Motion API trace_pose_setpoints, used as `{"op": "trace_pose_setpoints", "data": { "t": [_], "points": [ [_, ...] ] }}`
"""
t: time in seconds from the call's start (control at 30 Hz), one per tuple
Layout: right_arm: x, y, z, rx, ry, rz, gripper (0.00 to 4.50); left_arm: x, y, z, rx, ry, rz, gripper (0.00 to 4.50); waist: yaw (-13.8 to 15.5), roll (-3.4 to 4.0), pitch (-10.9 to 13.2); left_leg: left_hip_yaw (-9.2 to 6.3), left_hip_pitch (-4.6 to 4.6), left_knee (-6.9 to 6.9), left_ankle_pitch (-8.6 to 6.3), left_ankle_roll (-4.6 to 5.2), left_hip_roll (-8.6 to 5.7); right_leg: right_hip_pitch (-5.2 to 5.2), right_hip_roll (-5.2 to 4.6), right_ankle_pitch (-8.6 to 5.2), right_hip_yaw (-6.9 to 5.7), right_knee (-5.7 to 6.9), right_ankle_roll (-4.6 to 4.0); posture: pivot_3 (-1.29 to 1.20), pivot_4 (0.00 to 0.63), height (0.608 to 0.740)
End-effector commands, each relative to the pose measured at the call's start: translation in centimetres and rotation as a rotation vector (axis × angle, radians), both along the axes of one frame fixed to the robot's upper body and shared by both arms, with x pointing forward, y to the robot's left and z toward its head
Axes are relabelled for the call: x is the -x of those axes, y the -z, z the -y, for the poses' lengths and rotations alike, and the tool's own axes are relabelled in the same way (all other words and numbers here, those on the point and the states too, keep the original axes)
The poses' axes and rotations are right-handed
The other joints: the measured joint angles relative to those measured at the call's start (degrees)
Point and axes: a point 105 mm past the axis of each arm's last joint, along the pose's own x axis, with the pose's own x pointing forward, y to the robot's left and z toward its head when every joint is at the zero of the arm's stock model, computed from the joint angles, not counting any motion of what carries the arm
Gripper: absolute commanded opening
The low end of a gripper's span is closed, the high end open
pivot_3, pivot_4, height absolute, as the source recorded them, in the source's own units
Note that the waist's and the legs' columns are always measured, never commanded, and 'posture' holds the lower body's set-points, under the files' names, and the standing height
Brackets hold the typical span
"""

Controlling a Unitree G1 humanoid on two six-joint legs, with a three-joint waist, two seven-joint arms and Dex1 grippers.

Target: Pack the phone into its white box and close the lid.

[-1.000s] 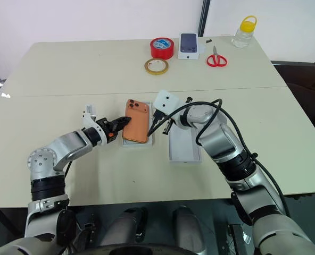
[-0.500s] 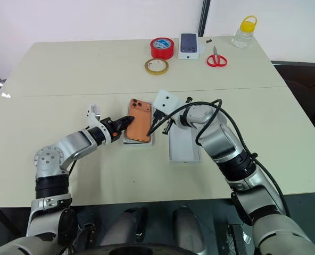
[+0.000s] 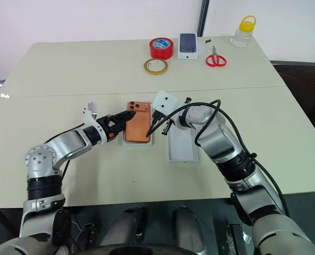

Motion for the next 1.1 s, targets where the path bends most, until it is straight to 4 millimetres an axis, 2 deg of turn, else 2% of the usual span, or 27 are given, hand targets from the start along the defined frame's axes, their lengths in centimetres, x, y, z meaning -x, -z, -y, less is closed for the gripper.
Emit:
{"op": "trace_pose_setpoints", "data": {
  "t": [0.03,0.2,0.27,0.33,0.37,0.5,0.53,0.7,0.87,1.0,1.1],
  "points": [
    [0.2,-0.9,-0.5,-0.014,-0.025,0.035,0.00,0.8,-1.8,-0.6,-0.073,0.025,0.089,4.23,0.0,0.00,0.0,0.00,0.00,0.00,0.00,0.00,0.00,0.00,0.00,0.00,0.00,0.00,0.00,0.00,0.150,0.740],
    [0.2,-0.5,-0.4,-0.006,-0.024,0.023,0.00,1.0,-2.6,-2.4,-0.205,0.014,0.149,4.23,0.1,0.00,0.0,0.01,0.00,-0.02,0.00,0.00,0.00,0.00,0.00,0.00,0.01,0.00,0.00,0.00,0.150,0.740],
    [0.1,-0.1,-0.4,0.006,-0.016,0.008,0.00,0.8,-2.5,-3.7,-0.321,-0.018,0.172,3.72,-0.1,0.00,0.0,0.01,0.00,-0.02,0.00,0.00,0.00,-0.01,0.00,0.00,0.00,0.00,0.00,0.00,0.150,0.740],
    [-0.1,0.3,-0.4,0.018,-0.013,-0.013,0.00,0.4,-2.5,-4.8,-0.436,-0.053,0.210,2.93,-0.2,0.01,0.0,0.02,0.00,-0.05,0.00,-0.01,0.00,-0.04,0.01,0.00,0.03,0.01,-0.01,0.00,0.150,0.740],
    [-0.2,0.6,-0.4,0.020,-0.009,-0.023,0.00,-0.1,-2.7,-5.5,-0.466,-0.090,0.226,2.33,-0.1,0.02,0.0,0.03,0.01,-0.08,0.01,-0.02,0.00,-0.05,0.01,0.00,0.04,0.02,-0.01,0.00,0.150,0.740],
    [-0.4,1.5,-0.6,0.051,-0.008,-0.052,0.00,-0.8,-2.1,-5.5,-0.586,-0.048,0.256,0.19,0.1,0.02,0.0,0.04,0.00,-0.07,0.02,-0.02,0.00,-0.04,0.00,0.00,0.04,-0.01,-0.01,0.00,0.150,0.740],
    [-0.5,1.7,-0.7,0.059,-0.005,-0.056,0.00,-1.0,-1.6,-5.3,-0.643,-0.023,0.261,0.04,0.2,0.02,0.0,0.04,-0.01,-0.08,0.02,-0.02,0.00,-0.04,0.00,0.00,0.04,-0.03,-0.01,0.00,0.150,0.740],
    [-1.8,2.6,-1.0,0.118,0.033,-0.045,0.00,-2.3,0.1,-3.8,-0.785,0.087,0.277,0.04,0.0,0.02,0.0,0.04,-0.01,-0.09,0.02,-0.02,-0.01,-0.05,0.00,0.00,0.03,-0.02,-0.02,0.00,0.150,0.740],
    [-2.6,2.9,-2.2,0.130,0.028,-0.036,0.00,-3.5,1.1,-1.7,-0.830,0.177,0.301,0.04,-0.2,0.02,0.0,0.04,-0.05,-0.09,0.02,-0.02,-0.01,-0.11,0.00,0.01,0.03,-0.01,-0.02,0.00,0.150,0.740],
    [-2.7,3.0,-3.3,0.142,-0.007,-0.027,0.00,-3.2,2.3,-0.2,-0.863,0.286,0.305,0.04,-0.4,0.02,0.0,0.04,-0.05,-0.10,0.02,-0.02,0.00,-0.14,0.00,0.01,0.03,0.04,-0.02,0.00,0.150,0.740],
    [-2.4,3.2,-3.7,0.146,-0.033,-0.028,0.00,-2.8,2.3,1.3,-0.833,0.343,0.326,0.04,-0.3,0.02,0.0,0.04,-0.05,-0.08,0.03,-0.03,-0.01,-0.15,0.00,0.01,0.03,0.09,-0.02,0.00,0.150,0.740]
  ]
}}
